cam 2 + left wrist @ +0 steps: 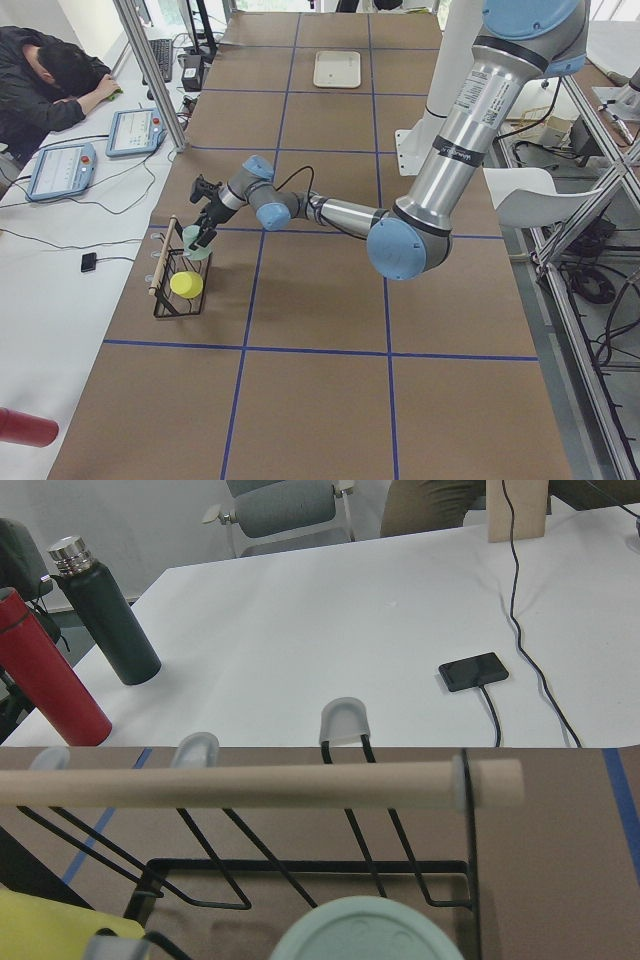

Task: Left arm grabs green cup and hands to right arm on tray

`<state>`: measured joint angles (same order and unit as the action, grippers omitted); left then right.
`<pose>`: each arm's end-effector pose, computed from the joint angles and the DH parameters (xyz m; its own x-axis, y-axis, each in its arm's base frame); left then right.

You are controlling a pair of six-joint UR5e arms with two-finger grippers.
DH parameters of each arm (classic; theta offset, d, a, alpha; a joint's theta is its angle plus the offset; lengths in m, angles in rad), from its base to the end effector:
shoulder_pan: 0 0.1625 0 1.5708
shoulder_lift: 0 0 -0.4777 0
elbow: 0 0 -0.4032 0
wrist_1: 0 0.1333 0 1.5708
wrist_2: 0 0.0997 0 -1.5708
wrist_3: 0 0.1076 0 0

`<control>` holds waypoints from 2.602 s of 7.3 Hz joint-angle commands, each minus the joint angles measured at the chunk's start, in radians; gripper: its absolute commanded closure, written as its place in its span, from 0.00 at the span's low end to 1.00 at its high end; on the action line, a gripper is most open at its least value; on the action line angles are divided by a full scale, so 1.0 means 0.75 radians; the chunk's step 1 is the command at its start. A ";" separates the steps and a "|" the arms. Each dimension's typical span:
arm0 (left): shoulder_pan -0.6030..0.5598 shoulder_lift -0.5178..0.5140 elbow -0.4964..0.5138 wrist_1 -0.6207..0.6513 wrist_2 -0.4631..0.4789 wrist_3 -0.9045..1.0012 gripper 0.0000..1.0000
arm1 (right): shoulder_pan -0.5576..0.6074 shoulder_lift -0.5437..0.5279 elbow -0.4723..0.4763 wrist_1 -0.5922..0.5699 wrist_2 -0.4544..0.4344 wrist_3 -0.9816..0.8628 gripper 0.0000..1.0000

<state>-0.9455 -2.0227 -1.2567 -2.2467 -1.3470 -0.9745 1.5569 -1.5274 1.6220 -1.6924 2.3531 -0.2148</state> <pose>0.3131 -0.7023 0.5365 0.8296 -0.2137 -0.5158 0.5065 0.6767 0.5343 0.0502 -0.5205 0.6806 0.6902 -0.2041 0.6942 0.1648 0.9785 0.1238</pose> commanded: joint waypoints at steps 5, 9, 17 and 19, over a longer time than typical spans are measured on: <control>0.001 -0.003 -0.004 0.005 0.006 0.033 0.10 | 0.000 -0.005 0.003 -0.001 0.002 0.002 0.01; -0.005 -0.001 -0.004 0.001 0.010 0.058 0.15 | 0.000 -0.009 0.005 -0.001 0.002 0.002 0.01; -0.034 -0.001 -0.046 -0.001 0.041 0.058 0.59 | 0.000 -0.017 0.003 -0.001 0.004 0.002 0.01; -0.034 -0.001 -0.053 -0.003 0.029 0.056 0.61 | 0.000 -0.017 0.005 -0.001 0.004 0.002 0.01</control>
<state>-0.9706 -2.0233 -1.2920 -2.2476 -1.3194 -0.9321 1.5570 -1.5400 1.6257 -1.6935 2.3562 -0.2132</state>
